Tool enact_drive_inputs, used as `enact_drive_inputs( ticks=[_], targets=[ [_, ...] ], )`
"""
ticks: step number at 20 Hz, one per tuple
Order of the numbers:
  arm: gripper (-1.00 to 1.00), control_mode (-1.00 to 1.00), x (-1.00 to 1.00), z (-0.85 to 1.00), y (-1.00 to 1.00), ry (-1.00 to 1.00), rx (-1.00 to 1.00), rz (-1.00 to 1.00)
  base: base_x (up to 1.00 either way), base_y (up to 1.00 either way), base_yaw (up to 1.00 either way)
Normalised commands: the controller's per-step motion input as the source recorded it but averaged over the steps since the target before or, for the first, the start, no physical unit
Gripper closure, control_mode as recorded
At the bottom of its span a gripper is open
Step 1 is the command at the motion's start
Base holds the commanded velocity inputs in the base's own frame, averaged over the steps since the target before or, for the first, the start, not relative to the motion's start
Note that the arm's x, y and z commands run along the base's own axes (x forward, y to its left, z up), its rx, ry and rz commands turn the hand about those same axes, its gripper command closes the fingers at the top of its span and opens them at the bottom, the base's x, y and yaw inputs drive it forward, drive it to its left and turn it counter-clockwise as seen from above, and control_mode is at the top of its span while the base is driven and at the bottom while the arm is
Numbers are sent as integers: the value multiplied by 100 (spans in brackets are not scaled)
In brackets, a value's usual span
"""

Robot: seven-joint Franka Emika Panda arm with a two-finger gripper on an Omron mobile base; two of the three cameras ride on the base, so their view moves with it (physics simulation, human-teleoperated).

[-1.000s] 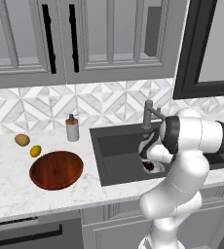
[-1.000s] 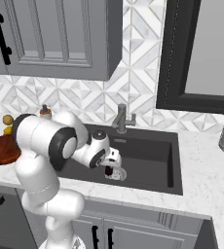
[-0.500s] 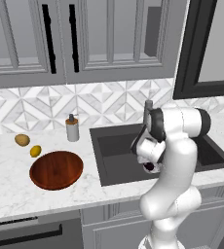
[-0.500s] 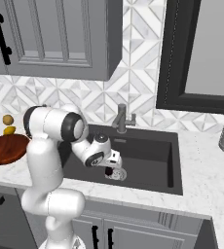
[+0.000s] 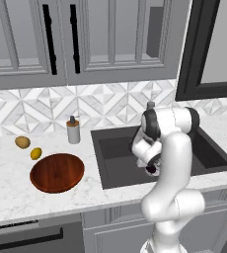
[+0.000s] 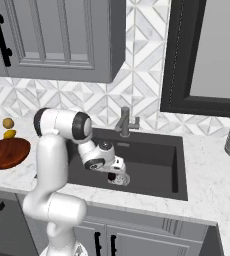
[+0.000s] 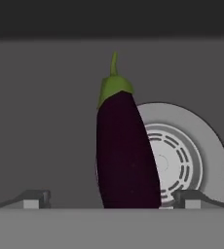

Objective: Pick the eggplant from the sink and place it in the bowl. Then pick the bowl and place it in the microwave. Then close the microwave door and press the start button.

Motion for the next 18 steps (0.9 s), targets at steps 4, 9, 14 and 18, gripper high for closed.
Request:
enact_drive_inputs(
  ticks=[4,9,14,18],
  targets=[
    [-100,-100,22,-29,0,0,0,0,0,0,0],
    [100,-100,22,-27,0,0,0,0,0,0,0],
    [100,-100,3,-7,9,0,0,0,0,0,0],
    [100,-100,-14,8,30,-3,0,0,0,0,0]
  ],
)
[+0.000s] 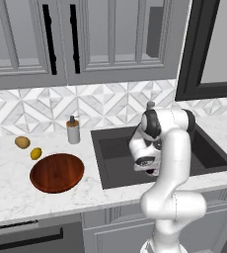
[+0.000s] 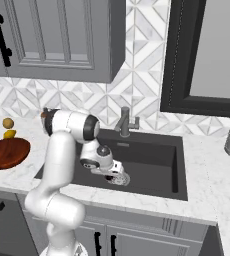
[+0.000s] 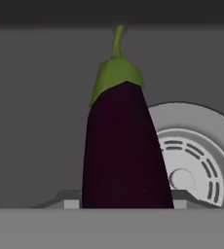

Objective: Pick the eggplant from the sink and place it in the bowl. Then pick the bowl and place it in the microwave. Then close the microwave door and press the start button.

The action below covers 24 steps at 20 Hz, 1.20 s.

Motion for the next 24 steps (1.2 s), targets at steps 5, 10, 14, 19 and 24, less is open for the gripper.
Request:
enact_drive_inputs(
  ticks=[5,10,14,19,24],
  targets=[
    [100,-100,-20,57,53,-11,1,5,0,0,0],
    [100,-100,-20,91,34,-13,10,14,0,0,0],
    [100,-100,-14,100,44,-4,17,18,0,0,0],
    [100,-100,1,100,39,-10,17,20,0,0,0],
    [100,-100,3,100,19,-13,19,19,0,0,0]
  ],
)
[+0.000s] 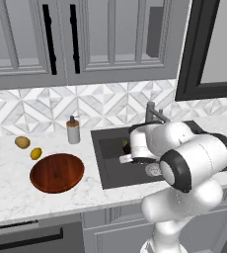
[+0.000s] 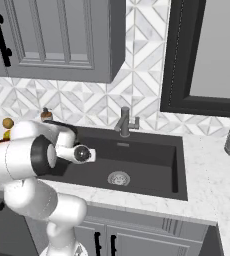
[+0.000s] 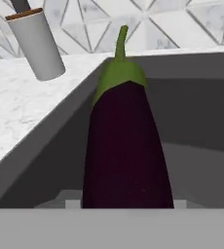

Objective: Pick the eggplant from the sink and place it in the bowl. Then pick the bowl and place it in the microwave. Then close the microwave door and press the start button.

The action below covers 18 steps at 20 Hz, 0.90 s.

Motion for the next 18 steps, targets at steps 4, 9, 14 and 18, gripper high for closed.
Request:
enact_drive_inputs(
  ticks=[4,9,14,18],
  targets=[
    [100,-100,0,100,2,-5,20,16,0,0,0],
    [100,-100,0,100,0,-1,21,14,0,0,0],
    [100,-100,-33,98,5,6,5,14,0,0,0],
    [100,-100,-61,72,44,19,-2,18,0,0,0]
  ],
)
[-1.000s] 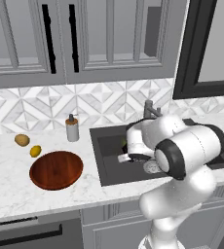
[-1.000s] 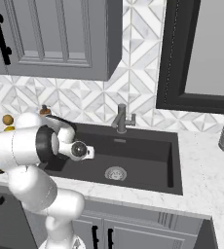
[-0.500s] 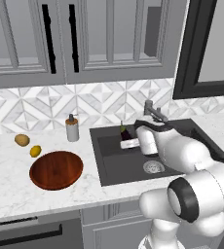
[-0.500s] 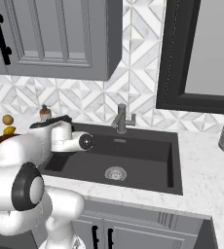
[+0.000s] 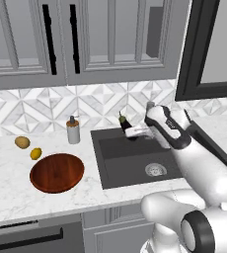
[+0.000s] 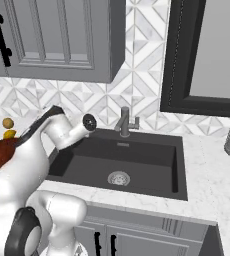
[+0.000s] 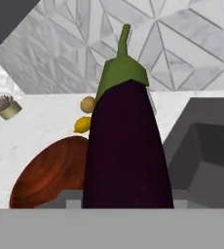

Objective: Pick the eggplant from the sink and place it in the bowl. Then pick the bowl and place it in the microwave. Then close the microwave door and press the start button.

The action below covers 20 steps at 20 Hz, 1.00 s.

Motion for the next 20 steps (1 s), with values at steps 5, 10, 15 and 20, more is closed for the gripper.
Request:
enact_drive_inputs(
  ticks=[5,10,15,20],
  targets=[
    [100,-100,-53,52,73,11,-9,20,0,0,0],
    [100,-100,-60,2,95,0,-15,14,0,0,0],
    [100,-100,-4,-9,100,2,-26,3,0,0,0],
    [100,-100,13,-5,82,10,-29,-2,0,0,0]
  ],
)
